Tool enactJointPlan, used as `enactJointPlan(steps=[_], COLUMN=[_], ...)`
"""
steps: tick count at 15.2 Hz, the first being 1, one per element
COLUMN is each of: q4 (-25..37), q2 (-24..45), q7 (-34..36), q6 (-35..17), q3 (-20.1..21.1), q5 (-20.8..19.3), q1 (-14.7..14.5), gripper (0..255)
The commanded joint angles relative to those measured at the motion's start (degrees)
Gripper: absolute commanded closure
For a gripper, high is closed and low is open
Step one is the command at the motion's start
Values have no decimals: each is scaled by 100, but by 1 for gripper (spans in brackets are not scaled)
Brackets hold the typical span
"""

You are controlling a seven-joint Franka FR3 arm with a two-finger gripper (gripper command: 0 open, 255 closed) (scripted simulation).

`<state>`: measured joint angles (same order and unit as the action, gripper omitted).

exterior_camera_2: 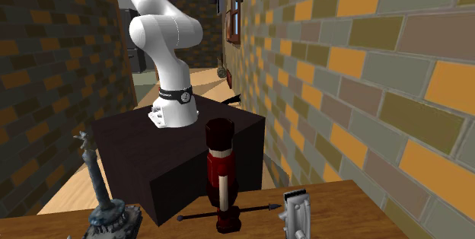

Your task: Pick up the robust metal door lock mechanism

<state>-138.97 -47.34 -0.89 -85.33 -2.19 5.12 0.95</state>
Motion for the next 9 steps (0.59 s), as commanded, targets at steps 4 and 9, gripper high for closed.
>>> enactJointPlan(steps=[4,9], q4=[-409,-933], q2=[199,741], q7=[-60,-147], q6=[-682,-1874], q3=[30,72], q5=[-52,-131], q1=[7,19], gripper=[0,0])
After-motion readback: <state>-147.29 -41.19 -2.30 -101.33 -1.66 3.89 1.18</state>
